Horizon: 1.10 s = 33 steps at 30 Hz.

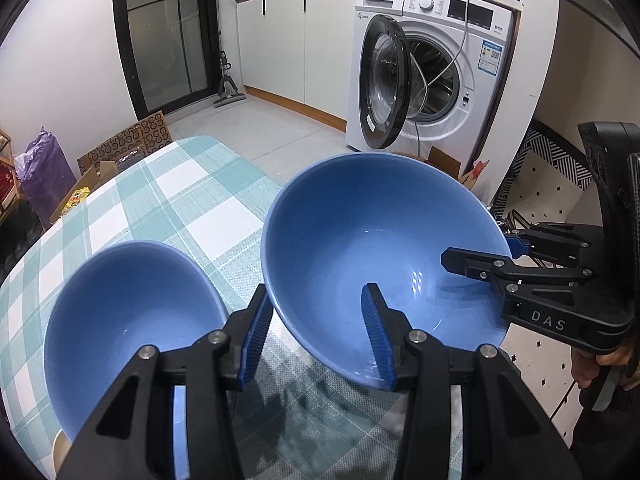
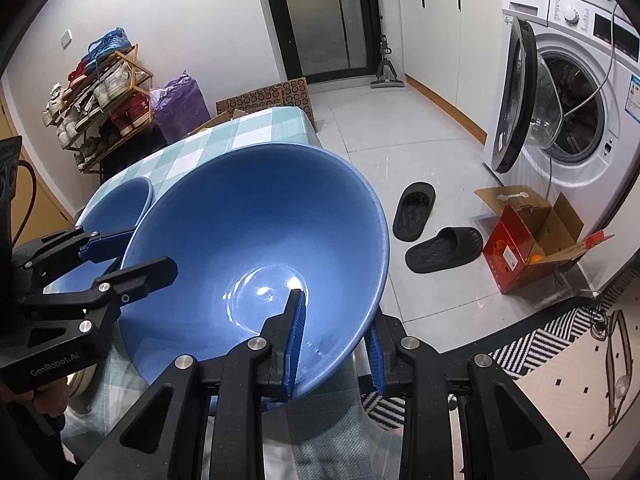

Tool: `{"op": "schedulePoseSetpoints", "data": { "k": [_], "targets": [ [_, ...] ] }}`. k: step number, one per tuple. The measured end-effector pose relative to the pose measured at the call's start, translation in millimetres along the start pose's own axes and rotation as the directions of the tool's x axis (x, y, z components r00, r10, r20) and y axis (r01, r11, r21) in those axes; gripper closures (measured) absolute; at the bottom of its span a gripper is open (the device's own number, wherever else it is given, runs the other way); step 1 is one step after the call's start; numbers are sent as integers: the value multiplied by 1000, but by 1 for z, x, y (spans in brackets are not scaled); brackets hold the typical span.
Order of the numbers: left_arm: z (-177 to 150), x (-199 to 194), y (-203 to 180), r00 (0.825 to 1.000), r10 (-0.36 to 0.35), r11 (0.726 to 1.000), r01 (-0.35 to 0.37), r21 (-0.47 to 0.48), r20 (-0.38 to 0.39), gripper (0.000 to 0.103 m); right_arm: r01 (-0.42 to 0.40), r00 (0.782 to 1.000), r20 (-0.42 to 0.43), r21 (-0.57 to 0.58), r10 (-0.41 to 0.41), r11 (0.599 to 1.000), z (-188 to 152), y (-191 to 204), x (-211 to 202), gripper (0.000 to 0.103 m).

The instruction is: Organize plates and bowls

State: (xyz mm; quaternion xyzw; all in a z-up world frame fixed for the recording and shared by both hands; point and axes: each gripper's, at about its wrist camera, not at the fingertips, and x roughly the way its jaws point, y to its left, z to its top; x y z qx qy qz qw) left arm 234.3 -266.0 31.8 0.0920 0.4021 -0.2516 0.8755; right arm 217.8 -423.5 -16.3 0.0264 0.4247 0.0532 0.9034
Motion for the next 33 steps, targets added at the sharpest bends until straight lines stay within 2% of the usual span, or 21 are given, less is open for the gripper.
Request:
{"op": "schedulePoseSetpoints", "data": {
  "k": [19, 33],
  "targets": [
    [1, -35, 17, 997, 21, 999, -19, -31, 76, 58, 26, 998, 65, -57, -22, 998, 7, 31, -31, 74],
    [-3, -68, 49, 989, 35, 996, -22, -89, 143, 58, 51, 994, 101, -138, -37, 989, 31, 75, -53, 74]
  ]
}}
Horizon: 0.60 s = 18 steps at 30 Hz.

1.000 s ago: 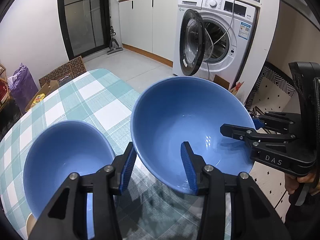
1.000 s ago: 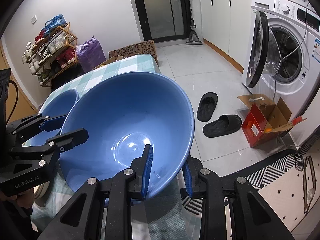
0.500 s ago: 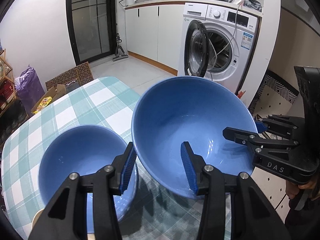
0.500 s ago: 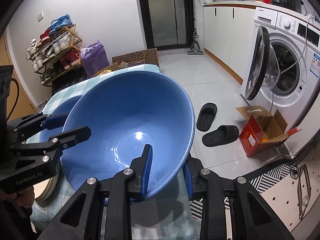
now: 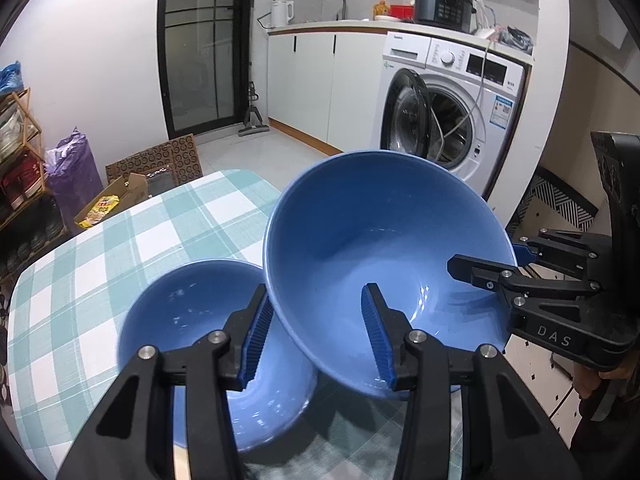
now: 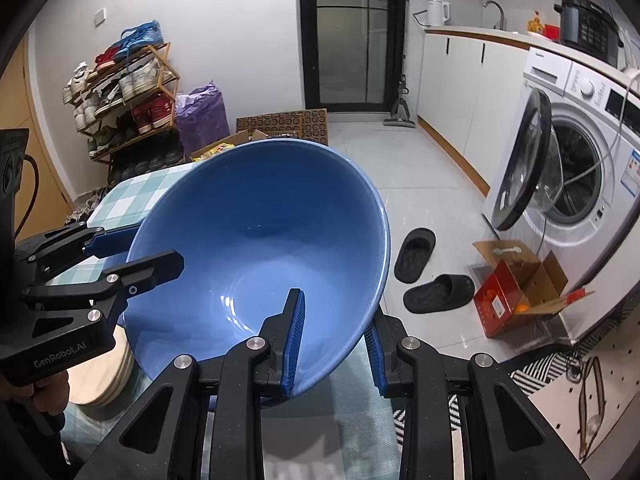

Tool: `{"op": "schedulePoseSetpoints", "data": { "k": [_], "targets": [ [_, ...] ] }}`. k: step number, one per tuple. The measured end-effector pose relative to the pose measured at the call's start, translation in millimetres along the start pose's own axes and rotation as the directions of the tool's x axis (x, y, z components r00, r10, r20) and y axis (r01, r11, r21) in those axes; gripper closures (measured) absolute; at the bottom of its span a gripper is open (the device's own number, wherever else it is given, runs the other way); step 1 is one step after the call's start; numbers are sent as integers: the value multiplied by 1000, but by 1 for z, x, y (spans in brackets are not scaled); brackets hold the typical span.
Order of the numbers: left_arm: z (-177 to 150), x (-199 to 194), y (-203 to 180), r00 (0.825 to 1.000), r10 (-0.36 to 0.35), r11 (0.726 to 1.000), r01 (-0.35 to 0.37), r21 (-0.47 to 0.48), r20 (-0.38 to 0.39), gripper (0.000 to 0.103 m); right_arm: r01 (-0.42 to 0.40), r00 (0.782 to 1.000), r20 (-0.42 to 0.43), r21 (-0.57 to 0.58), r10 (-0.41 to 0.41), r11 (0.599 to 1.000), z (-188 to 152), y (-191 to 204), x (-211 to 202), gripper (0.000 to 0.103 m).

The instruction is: Organize plates and bowls

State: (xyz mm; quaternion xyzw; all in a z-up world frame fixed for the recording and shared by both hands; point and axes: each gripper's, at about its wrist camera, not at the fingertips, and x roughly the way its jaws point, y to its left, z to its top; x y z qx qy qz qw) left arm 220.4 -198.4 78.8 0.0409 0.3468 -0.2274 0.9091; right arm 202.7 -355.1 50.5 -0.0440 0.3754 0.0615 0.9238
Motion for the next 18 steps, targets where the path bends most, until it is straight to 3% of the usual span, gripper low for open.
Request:
{"op": "schedulePoseSetpoints", "data": {
  "k": [18],
  "targets": [
    [-15, -38, 61, 995, 84, 991, -77, -110, 57, 58, -55, 998, 2, -128, 56, 990, 28, 79, 2, 74]
  ]
}}
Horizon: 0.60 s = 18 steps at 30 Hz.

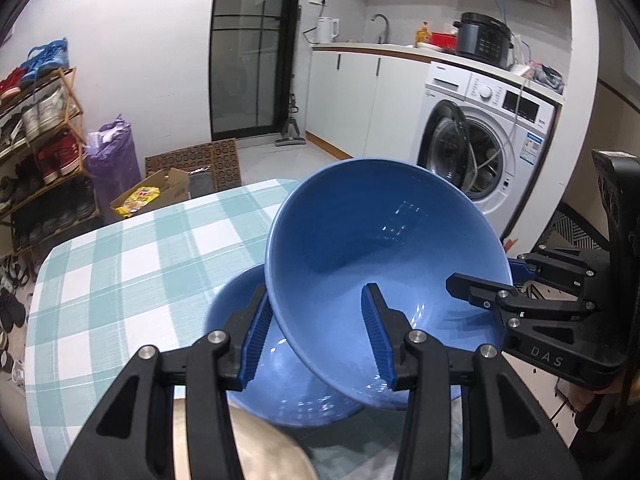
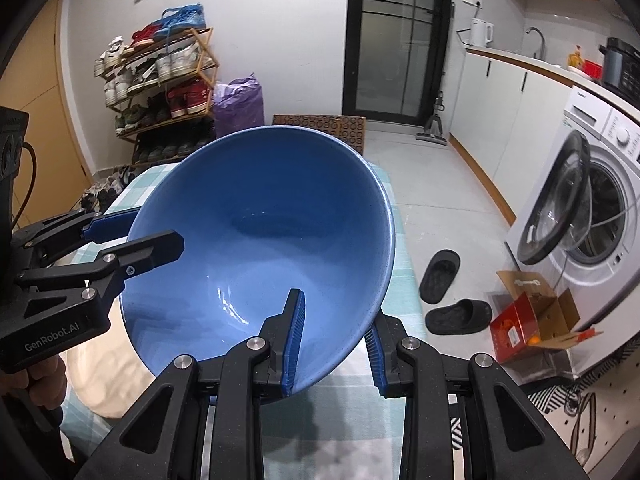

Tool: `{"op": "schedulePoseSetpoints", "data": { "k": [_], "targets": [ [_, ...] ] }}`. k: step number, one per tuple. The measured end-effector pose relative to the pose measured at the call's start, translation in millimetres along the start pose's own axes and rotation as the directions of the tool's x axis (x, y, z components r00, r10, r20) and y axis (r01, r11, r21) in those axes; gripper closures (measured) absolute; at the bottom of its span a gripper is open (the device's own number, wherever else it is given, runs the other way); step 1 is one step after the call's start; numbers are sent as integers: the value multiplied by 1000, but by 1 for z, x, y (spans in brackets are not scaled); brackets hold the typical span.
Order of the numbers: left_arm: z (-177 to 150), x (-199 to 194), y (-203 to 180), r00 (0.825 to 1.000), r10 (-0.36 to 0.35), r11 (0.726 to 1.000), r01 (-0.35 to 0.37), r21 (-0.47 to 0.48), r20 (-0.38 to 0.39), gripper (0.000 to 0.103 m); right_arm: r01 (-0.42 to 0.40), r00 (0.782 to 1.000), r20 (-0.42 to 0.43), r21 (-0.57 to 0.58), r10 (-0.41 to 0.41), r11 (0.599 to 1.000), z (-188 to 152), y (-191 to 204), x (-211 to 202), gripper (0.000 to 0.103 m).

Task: Organize plates and bowls
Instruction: 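Lower the right gripper's blue bowl into the left gripper's bowl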

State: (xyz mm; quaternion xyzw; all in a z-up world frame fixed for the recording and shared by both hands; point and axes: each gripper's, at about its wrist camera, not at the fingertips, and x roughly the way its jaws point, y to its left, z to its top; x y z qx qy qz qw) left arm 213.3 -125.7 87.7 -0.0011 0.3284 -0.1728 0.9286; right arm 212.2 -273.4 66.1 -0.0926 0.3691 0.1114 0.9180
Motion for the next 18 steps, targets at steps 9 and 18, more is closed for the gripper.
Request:
{"op": "schedulePoseSetpoints", "data": {
  "k": [9, 18],
  "targets": [
    [-10, -3, 28, 999, 49, 998, -50, -46, -8, 58, -40, 999, -33, -40, 38, 998, 10, 34, 27, 74],
    [-20, 5, 44, 997, 69, 995, -72, -74, -42, 58, -65, 994, -87, -61, 59, 996, 11, 59, 59, 74]
  ]
}}
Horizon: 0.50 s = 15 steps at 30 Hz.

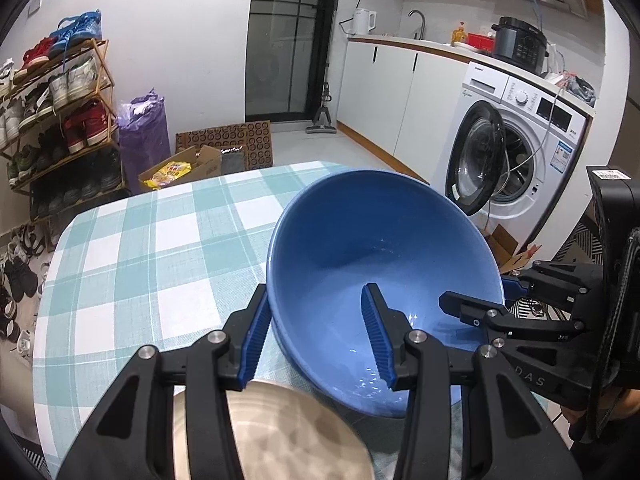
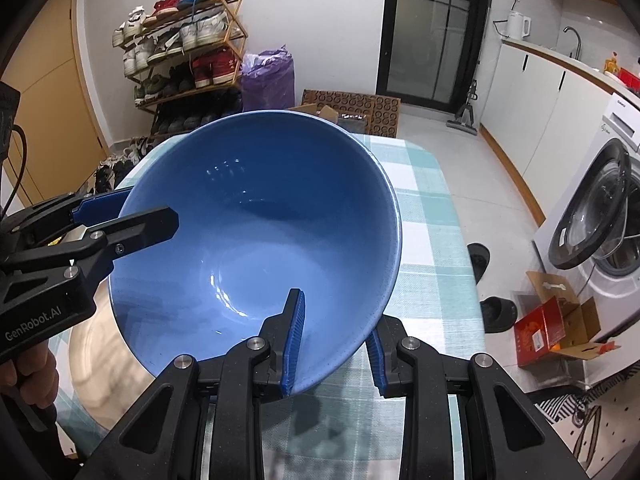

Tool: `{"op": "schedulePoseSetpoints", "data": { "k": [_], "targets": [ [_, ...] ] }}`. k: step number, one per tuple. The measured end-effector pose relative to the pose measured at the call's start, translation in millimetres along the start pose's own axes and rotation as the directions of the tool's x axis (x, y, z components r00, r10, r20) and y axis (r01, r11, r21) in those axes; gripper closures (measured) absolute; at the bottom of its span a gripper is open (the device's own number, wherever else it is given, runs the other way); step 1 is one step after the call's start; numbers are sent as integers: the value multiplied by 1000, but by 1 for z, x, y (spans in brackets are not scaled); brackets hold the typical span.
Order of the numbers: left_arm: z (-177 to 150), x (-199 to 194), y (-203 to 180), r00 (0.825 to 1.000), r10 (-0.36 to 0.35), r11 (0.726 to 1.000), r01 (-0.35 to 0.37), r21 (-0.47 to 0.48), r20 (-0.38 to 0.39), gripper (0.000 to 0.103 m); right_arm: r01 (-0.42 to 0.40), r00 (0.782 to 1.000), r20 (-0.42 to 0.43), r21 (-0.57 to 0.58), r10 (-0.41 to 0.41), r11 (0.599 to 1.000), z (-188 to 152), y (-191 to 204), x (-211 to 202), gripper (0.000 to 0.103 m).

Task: Organize plates and bowls
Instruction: 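Lower the right gripper's blue bowl into the left gripper's bowl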

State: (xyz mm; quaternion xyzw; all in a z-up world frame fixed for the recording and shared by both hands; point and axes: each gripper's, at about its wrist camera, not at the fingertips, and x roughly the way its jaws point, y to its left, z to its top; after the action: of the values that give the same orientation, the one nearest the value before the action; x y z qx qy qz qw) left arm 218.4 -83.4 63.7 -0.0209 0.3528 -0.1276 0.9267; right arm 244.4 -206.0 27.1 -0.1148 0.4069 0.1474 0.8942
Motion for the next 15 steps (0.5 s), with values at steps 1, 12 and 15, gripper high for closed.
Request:
{"op": "schedulePoseSetpoints", "data": {
  "k": [1, 12, 15],
  "targets": [
    [-1, 2, 1, 1000, -1, 1000, 1, -3, -4, 58, 0, 1000, -5, -2, 0, 1000, 0, 1, 3, 74],
    [-7, 14, 6, 999, 11, 1000, -11, -12, -36, 58, 11, 999, -37, -17, -11, 1000, -3, 5, 21, 74],
    [-7, 15, 6, 999, 13, 1000, -13, -11, -43, 58, 13, 999, -40, -18, -14, 1000, -2, 4, 24, 74]
  ]
}}
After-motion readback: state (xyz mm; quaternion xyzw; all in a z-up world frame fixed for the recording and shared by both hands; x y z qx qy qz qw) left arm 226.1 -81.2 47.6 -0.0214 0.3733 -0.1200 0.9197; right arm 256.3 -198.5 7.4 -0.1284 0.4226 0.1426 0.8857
